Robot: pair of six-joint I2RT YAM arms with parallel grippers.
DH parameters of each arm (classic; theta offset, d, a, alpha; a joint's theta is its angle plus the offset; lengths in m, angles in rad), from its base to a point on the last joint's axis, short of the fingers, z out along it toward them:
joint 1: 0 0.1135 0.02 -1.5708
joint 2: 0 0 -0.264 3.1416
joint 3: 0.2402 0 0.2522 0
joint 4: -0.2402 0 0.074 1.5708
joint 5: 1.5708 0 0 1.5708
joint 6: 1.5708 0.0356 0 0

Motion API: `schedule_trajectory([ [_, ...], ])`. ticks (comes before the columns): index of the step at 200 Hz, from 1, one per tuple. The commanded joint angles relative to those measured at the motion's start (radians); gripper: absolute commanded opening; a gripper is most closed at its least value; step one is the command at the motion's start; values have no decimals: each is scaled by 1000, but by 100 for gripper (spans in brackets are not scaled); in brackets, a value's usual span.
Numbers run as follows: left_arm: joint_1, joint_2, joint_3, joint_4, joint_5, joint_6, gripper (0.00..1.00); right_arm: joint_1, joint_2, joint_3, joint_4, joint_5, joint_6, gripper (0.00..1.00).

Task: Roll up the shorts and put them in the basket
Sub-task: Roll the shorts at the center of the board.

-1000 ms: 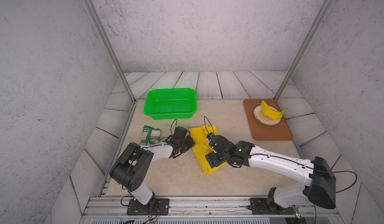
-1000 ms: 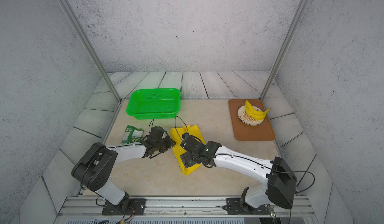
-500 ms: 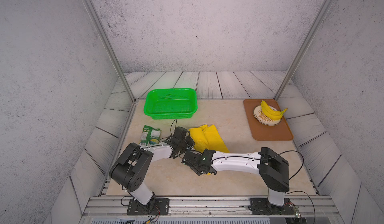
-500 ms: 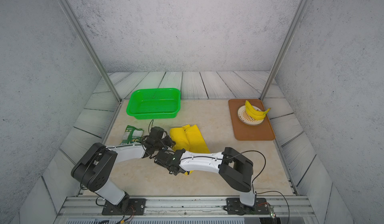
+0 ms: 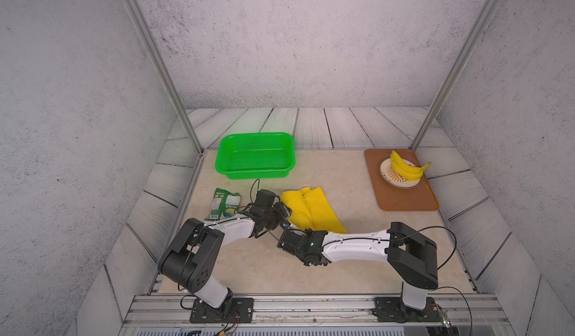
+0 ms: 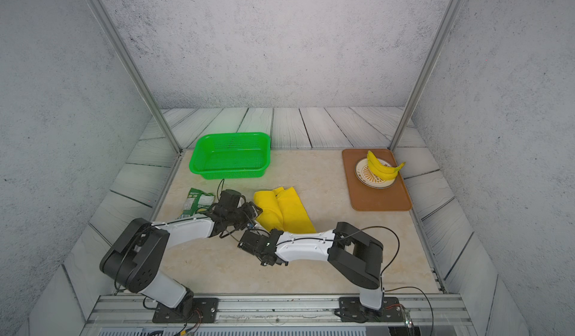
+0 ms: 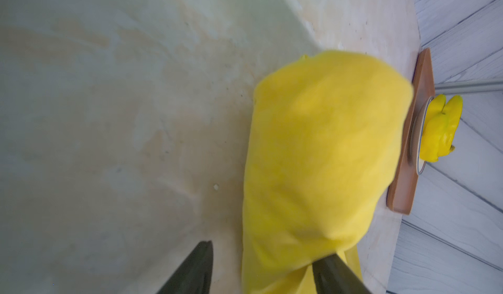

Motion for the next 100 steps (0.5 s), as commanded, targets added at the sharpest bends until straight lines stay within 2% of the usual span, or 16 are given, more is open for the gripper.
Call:
schedule_trajectory([
  [1, 32, -81, -7, -65, -12, 38, 72, -31, -92, -67, 138, -245, 1, 36],
  [29, 37, -193, -25, -137, -62, 99, 78, -117, -189, -165, 272, -508, 81, 36],
  [55, 35, -231, -43, -157, -67, 140, 82, -238, -243, -326, 517, -771, 228, 37],
  [72, 32, -202, -53, -135, -45, 142, 83, -291, -240, -411, 635, -841, 297, 38],
  [100, 6, -120, -48, -74, -25, 131, 84, -329, -213, -502, 764, -885, 367, 39],
])
